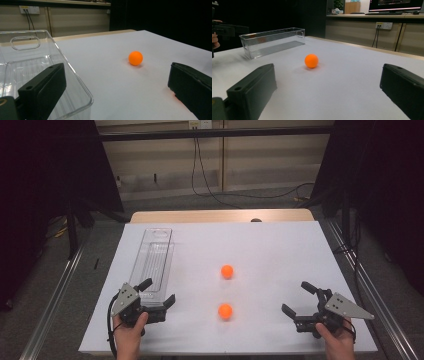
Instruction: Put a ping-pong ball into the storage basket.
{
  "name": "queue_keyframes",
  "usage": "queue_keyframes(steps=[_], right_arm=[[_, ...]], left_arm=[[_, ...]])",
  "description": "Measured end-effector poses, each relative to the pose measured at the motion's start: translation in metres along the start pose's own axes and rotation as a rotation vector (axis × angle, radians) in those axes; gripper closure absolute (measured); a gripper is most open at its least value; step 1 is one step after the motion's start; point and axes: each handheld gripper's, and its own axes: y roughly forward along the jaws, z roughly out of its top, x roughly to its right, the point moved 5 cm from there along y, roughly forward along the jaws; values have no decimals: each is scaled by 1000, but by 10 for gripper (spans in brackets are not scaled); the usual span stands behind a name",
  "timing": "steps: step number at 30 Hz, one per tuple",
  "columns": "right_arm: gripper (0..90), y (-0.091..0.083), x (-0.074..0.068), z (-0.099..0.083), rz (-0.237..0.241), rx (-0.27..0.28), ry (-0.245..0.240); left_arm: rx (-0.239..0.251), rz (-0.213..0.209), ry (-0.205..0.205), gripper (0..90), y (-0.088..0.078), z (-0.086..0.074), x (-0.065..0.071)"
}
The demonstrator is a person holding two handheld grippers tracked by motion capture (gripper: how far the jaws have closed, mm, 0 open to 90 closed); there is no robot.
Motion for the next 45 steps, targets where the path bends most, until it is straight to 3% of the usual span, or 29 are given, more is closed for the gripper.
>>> queue_keyframes(steps=[16,23,45], right_arm=[[3,0,0,0,2,-2,-2],[3,0,0,0,3,-2,-1],[4,1,-1,-1,7,-6,-7]], left_arm=[[-10,-28,6,18,8,-2,9],[-25,-42,28,18,12,-2,14],[-38,-69,19,18,20,-4,20]])
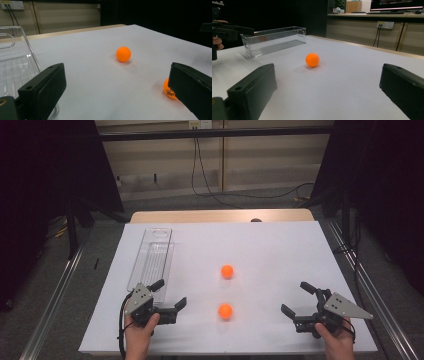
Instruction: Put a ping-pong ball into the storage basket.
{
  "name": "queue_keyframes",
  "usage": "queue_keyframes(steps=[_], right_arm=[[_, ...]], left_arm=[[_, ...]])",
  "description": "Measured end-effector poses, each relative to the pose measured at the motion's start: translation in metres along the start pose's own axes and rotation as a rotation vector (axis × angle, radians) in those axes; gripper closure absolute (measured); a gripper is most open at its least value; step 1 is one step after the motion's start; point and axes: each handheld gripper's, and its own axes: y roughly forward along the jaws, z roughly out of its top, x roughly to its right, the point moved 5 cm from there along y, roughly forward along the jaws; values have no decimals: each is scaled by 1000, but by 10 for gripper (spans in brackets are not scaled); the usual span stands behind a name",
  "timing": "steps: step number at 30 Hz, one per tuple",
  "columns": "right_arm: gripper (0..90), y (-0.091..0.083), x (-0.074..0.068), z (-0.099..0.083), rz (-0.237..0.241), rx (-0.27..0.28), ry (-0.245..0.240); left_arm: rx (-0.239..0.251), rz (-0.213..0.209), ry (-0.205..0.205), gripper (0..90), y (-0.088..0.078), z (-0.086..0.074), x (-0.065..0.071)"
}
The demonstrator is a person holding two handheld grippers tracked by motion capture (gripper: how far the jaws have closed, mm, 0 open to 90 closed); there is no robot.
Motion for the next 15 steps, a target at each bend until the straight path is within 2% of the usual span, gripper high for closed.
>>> queue_keyframes(steps=[15], right_arm=[[5,0,-1,0,6,-1,-2]], left_arm=[[-5,-15,5,17,4,0,5]])
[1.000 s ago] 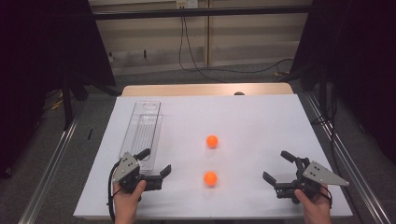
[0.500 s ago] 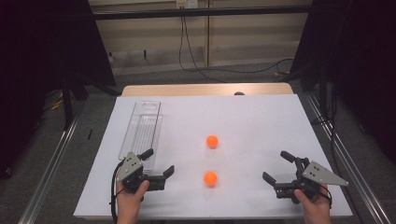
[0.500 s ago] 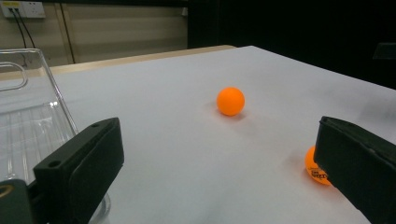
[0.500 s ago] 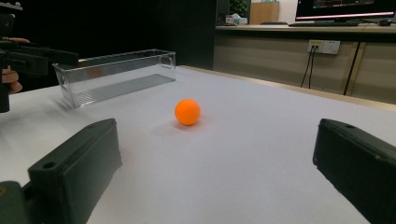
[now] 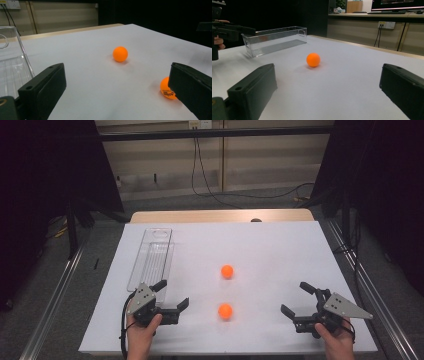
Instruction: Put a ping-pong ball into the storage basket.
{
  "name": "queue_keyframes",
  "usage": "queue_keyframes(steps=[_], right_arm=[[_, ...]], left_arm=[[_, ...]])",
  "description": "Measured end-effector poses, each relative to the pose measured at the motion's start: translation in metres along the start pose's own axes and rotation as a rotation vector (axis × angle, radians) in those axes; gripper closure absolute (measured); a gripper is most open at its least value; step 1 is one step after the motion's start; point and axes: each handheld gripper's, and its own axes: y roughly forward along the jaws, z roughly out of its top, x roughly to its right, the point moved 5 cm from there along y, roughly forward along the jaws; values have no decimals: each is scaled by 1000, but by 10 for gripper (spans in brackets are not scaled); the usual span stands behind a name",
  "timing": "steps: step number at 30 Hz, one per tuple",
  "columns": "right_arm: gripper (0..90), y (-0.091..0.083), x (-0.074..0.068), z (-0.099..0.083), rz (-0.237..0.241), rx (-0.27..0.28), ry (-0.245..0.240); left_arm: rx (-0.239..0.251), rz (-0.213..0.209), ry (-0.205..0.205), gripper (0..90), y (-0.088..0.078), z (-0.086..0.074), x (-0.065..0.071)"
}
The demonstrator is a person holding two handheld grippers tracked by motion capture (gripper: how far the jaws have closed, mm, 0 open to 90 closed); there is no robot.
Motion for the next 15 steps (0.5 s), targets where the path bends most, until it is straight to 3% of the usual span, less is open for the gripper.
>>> queue_keyframes(steps=[15], right_arm=[[6,0,0,0,5,-2,-2]], left_arm=[[-20,-24,-5,17,6,-1,5]])
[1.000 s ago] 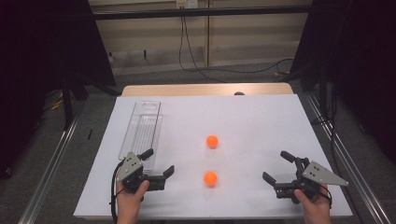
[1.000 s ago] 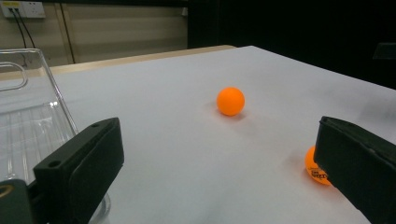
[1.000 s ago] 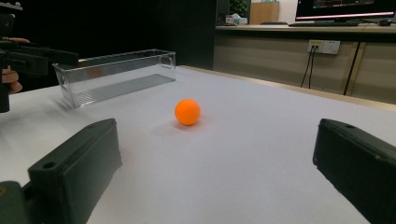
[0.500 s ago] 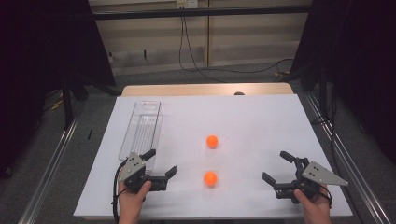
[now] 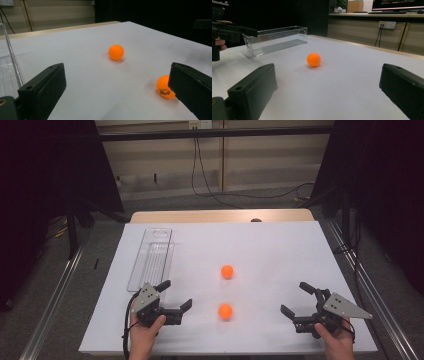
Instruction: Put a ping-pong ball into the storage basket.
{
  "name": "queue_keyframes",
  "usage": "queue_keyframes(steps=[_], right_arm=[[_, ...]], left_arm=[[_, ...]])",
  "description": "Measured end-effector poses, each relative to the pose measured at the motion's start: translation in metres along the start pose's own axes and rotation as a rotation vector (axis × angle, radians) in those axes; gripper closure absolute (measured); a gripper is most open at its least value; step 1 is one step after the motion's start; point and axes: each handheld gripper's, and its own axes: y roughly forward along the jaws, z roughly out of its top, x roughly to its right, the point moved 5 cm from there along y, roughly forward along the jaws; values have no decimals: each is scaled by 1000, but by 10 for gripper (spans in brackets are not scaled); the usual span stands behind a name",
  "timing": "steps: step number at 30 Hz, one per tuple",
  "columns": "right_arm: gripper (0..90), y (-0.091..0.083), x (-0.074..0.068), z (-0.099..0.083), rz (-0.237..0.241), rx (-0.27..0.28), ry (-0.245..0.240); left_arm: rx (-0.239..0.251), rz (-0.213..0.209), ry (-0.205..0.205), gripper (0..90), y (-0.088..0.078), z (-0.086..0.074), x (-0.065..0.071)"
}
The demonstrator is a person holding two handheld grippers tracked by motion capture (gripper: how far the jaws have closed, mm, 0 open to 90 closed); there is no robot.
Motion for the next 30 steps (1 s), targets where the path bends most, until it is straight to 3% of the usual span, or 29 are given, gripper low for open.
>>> queue_keyframes(steps=[30], right_arm=[[8,0,0,0,2,-1,-1]], left_arm=[[-12,-17,-3,17,7,0,5]])
